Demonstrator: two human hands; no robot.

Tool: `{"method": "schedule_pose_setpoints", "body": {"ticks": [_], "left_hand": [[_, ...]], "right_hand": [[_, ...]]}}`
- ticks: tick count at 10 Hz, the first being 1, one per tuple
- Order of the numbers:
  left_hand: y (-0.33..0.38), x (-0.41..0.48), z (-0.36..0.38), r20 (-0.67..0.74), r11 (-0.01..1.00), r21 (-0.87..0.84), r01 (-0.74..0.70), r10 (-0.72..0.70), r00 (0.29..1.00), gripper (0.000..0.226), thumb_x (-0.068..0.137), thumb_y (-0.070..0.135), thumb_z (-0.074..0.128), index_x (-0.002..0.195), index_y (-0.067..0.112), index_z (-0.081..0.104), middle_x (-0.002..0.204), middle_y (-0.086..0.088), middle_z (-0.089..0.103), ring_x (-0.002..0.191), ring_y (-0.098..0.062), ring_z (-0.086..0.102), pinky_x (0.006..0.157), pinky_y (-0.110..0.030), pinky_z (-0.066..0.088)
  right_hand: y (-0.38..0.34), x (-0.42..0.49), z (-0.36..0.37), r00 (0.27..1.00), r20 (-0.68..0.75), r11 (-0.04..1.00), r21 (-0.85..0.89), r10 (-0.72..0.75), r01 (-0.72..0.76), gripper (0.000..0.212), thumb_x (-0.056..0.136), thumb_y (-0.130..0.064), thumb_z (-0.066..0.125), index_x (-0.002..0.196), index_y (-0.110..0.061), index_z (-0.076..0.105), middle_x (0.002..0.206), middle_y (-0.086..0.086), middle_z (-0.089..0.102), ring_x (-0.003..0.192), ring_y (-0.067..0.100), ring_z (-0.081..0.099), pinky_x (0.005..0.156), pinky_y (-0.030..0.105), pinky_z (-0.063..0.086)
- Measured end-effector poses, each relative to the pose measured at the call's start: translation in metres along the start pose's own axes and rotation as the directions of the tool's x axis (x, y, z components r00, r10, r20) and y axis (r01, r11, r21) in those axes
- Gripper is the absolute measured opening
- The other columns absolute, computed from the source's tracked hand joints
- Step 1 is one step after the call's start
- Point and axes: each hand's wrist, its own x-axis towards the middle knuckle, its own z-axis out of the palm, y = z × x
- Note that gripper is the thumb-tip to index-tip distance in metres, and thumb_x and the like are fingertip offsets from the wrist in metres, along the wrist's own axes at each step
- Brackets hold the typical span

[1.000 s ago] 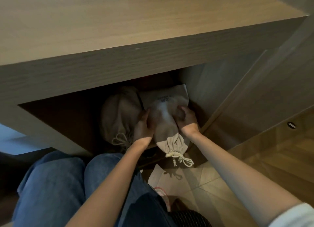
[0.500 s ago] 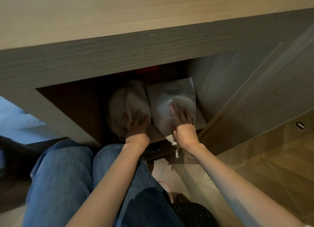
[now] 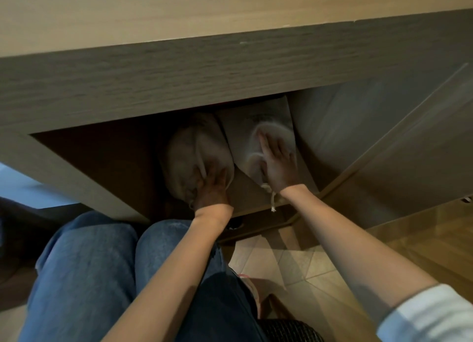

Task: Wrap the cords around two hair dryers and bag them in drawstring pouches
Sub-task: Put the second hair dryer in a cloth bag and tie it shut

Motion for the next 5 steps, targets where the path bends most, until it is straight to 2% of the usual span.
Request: {"method": "schedule_pose_setpoints", "body": {"ticks": [1, 3, 5], "left_hand": [[0.002, -0.003, -0.003, -0.007, 0.996, 0.084, 0.034, -0.034, 0.999, 0.071, 0.094, 0.022, 0.052, 0.151, 0.031, 0.01, 0.159, 0.005, -0.011, 0.145, -0.03, -0.013, 0.117, -0.052, 0.01], [0.008, -0.009, -0.008, -0.147, 0.952, 0.297, 0.068, -0.025, 0.989, 0.063, 0.094, 0.033, 0.047, 0.149, 0.036, 0.015, 0.16, 0.004, 0.003, 0.144, -0.032, 0.002, 0.11, -0.047, 0.016], [0.022, -0.025, -0.019, -0.228, 0.958, 0.287, 0.024, 0.044, 0.973, 0.053, 0.098, 0.036, 0.036, 0.148, 0.035, 0.021, 0.157, 0.001, 0.019, 0.141, -0.031, 0.014, 0.11, -0.046, 0.013]], "right_hand": [[-0.002, 0.004, -0.004, 1.0, 0.005, 1.0, 0.02, -0.008, 0.008, 0.069, 0.1, -0.022, 0.041, 0.151, -0.032, -0.005, 0.161, 0.001, 0.0, 0.147, 0.03, -0.001, 0.115, 0.057, 0.011], [-0.004, -0.006, -0.017, 0.998, 0.045, 0.998, -0.039, -0.044, 0.046, 0.077, 0.097, -0.028, 0.046, 0.151, -0.026, -0.009, 0.161, 0.004, 0.001, 0.147, 0.03, 0.003, 0.115, 0.051, 0.016], [-0.019, -0.034, -0.044, 0.999, -0.021, 0.997, 0.063, 0.045, -0.044, 0.064, 0.097, -0.023, 0.049, 0.152, -0.028, 0.016, 0.152, 0.006, 0.032, 0.138, 0.026, 0.031, 0.11, 0.04, 0.032]]}}
